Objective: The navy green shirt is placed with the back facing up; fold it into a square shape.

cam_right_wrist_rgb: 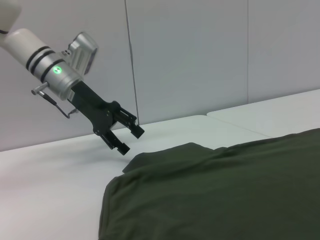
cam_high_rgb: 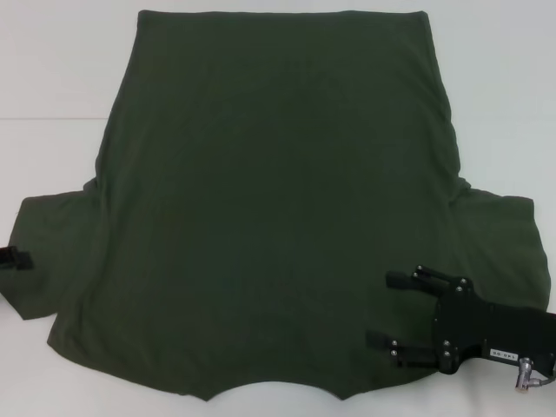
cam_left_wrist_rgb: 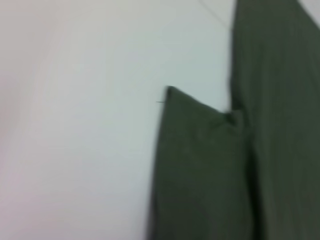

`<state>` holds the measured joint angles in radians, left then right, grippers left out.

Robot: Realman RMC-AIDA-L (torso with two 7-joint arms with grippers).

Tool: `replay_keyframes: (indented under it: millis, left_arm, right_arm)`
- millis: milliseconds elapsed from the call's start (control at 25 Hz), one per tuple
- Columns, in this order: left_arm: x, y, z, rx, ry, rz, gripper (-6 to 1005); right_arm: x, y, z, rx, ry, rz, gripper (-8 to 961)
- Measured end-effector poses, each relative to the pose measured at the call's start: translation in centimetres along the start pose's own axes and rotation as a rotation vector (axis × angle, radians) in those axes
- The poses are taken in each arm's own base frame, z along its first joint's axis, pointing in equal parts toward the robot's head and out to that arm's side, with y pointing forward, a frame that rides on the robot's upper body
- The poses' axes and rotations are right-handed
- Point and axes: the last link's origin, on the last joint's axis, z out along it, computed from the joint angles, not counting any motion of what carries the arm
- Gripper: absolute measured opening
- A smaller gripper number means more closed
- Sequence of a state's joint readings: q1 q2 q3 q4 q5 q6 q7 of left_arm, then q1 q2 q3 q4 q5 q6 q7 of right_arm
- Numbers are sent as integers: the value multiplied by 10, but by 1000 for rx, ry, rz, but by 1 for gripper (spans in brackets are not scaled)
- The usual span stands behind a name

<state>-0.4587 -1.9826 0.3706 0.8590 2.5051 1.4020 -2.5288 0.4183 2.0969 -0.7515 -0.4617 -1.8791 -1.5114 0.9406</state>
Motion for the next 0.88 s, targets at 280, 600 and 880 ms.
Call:
replay_keyframes:
  millis: [280, 600, 880]
  left_arm:
    - [3, 0, 6, 45, -10, -15, 931]
    - [1, 0, 17, 46, -21, -33, 931]
    - [1, -1, 18, 48, -19, -32, 930]
  right_arm:
    - [-1, 0, 2, -6, -1, 2, 932]
    - [0, 1, 3, -12, 0, 6, 931]
    - [0, 1, 3, -12, 1, 6, 931]
